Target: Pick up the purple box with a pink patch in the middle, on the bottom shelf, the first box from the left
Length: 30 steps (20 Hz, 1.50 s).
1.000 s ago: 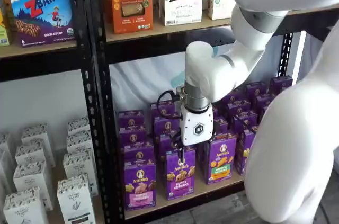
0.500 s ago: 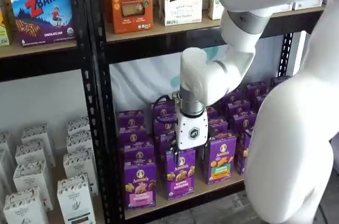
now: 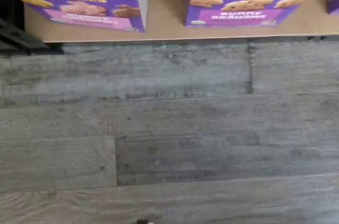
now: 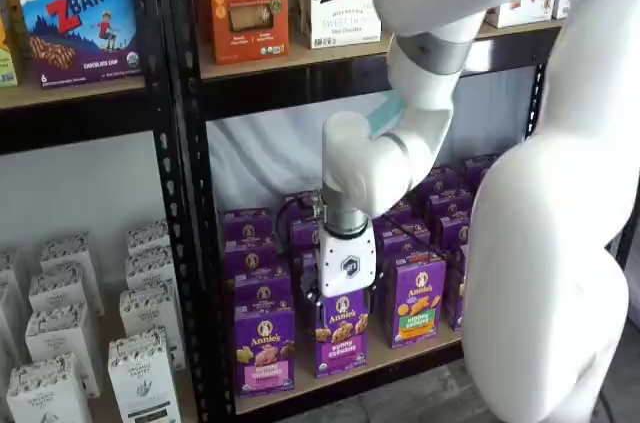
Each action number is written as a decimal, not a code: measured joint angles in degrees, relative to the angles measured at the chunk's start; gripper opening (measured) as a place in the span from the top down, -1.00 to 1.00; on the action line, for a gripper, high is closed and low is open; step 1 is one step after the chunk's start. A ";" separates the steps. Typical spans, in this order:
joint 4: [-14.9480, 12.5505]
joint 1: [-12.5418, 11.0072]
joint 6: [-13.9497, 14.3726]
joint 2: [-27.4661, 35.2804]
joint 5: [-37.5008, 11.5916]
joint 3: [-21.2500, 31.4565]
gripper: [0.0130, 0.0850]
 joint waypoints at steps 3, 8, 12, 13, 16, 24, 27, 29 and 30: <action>0.23 0.39 0.22 3.18 -0.76 -2.19 -1.00; -0.82 0.61 1.44 8.57 -2.46 -6.13 -1.00; -1.47 0.37 1.85 12.60 -3.25 -9.81 -1.00; -1.33 0.30 1.65 13.57 -3.35 -10.77 -1.00; -0.30 0.19 0.55 16.39 -3.48 -13.64 -1.00; 0.90 0.18 -0.61 23.58 -3.92 -20.92 -1.00; 0.60 0.30 -0.22 25.84 -3.88 -23.48 -1.00; 0.31 0.41 0.15 27.25 -3.39 -25.39 -1.00; 0.03 0.48 0.48 27.96 -2.94 -26.43 -1.00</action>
